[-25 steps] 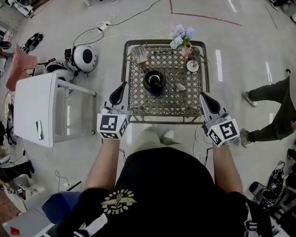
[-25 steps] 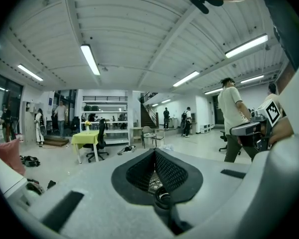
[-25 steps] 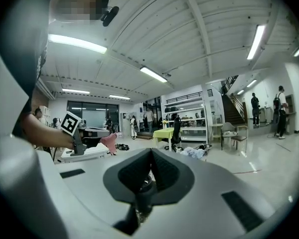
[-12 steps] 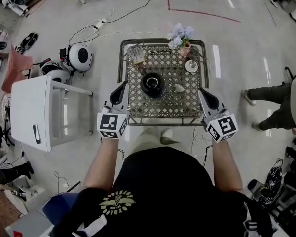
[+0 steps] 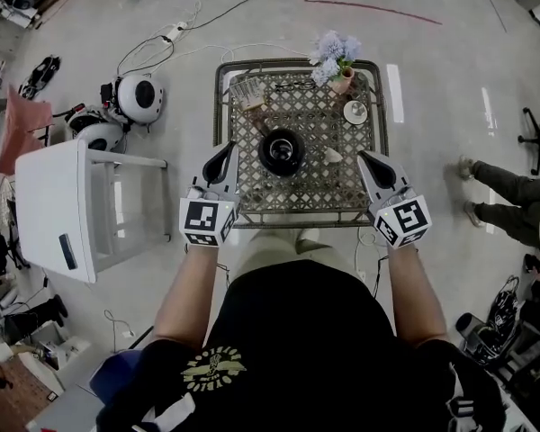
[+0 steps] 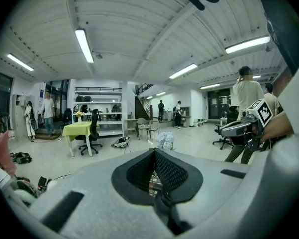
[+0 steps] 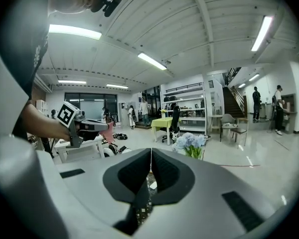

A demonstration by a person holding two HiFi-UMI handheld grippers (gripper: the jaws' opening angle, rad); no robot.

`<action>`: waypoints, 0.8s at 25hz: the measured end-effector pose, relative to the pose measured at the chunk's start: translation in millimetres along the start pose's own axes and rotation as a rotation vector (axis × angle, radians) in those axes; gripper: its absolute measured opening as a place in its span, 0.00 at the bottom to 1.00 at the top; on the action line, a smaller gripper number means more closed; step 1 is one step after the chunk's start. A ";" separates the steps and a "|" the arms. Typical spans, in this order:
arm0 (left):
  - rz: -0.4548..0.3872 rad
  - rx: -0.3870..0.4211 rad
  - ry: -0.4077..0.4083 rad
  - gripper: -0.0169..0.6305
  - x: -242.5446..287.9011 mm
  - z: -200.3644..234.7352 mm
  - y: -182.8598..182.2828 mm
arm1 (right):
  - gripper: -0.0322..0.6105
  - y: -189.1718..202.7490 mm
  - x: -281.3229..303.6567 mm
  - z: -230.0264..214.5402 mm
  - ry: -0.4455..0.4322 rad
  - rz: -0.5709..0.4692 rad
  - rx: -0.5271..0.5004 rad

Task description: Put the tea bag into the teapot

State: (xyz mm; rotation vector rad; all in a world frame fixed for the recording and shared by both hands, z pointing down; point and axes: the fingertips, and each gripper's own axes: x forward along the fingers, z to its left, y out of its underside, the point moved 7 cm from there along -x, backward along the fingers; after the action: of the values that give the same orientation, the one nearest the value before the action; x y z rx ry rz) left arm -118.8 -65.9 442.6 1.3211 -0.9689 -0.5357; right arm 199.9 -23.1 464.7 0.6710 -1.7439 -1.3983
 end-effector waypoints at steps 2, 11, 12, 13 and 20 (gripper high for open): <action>0.008 -0.006 0.009 0.02 6.2 2.5 3.1 | 0.07 5.1 6.6 -2.5 0.007 0.014 0.002; 0.044 -0.021 0.055 0.02 28.3 4.6 14.4 | 0.07 46.5 36.9 -13.8 -0.007 0.153 0.010; 0.048 -0.024 0.058 0.02 30.2 4.4 15.6 | 0.07 52.8 39.2 -15.0 -0.007 0.173 0.014; 0.050 -0.024 0.062 0.02 32.0 4.3 16.5 | 0.07 58.1 41.6 -16.3 -0.006 0.192 0.022; 0.079 -0.036 0.064 0.02 36.9 13.3 30.9 | 0.10 88.5 59.2 -23.0 0.017 0.263 0.056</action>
State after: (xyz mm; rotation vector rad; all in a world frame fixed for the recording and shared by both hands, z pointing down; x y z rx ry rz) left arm -116.4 -96.3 482.0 1.2555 -0.9507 -0.4459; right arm 192.6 -60.5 566.7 0.4616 -1.7906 -1.1645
